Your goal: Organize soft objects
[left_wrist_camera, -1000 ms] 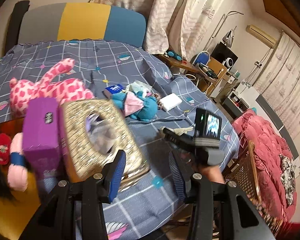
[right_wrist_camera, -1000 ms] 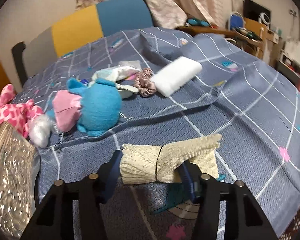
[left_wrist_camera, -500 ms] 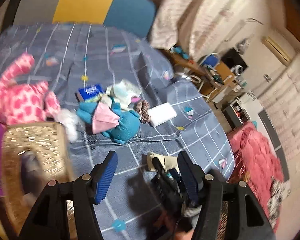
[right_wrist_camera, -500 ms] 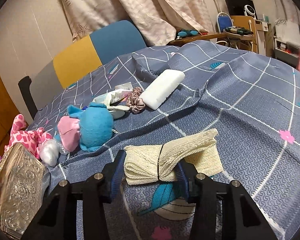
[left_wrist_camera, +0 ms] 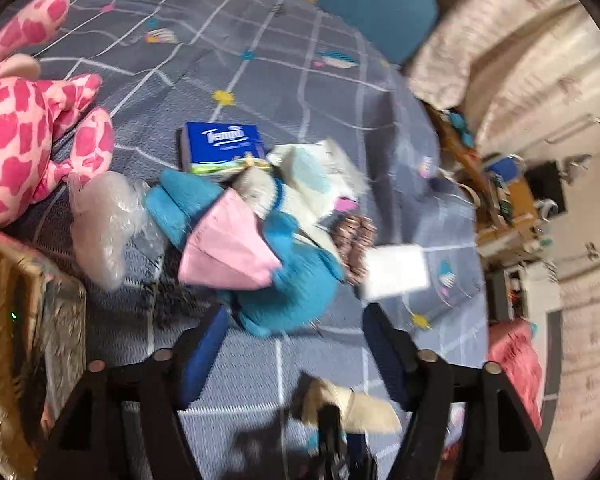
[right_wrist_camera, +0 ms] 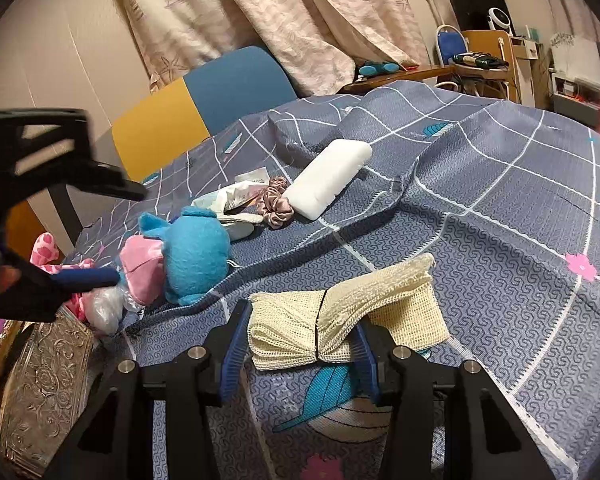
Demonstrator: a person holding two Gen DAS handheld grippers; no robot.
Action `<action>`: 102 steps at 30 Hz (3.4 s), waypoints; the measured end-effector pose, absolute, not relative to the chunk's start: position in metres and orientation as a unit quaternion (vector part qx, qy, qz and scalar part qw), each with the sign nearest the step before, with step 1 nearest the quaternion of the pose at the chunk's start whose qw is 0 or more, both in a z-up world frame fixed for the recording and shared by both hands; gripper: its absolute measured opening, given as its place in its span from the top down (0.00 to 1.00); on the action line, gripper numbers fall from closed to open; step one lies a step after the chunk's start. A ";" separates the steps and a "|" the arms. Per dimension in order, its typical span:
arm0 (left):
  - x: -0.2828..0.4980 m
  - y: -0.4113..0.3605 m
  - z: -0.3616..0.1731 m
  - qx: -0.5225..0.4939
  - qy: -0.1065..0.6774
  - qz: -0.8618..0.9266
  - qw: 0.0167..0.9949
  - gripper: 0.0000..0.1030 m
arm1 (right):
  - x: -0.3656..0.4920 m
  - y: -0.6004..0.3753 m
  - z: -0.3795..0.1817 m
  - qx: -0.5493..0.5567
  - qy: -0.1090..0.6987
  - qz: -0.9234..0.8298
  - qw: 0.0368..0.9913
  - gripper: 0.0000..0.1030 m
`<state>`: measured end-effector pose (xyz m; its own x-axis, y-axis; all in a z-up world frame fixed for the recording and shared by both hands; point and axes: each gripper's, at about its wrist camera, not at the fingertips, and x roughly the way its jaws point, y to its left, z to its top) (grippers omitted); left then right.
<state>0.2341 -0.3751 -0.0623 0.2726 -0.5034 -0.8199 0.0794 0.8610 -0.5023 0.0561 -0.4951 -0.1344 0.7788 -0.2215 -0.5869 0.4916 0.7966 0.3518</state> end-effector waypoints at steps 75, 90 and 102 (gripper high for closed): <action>0.110 -0.360 0.004 0.027 0.414 -0.355 0.838 0.48 | 0.060 -0.496 -0.136 0.239 0.277 -0.202 0.909 0.52; 0.082 -0.237 0.060 0.016 0.329 -0.318 0.889 0.47 | 0.062 -0.492 -0.134 0.221 0.285 -0.213 0.908 0.52; 0.096 -0.104 0.042 -0.036 0.338 -0.219 0.915 0.47 | 0.067 -0.484 -0.132 0.190 0.304 -0.227 0.905 0.52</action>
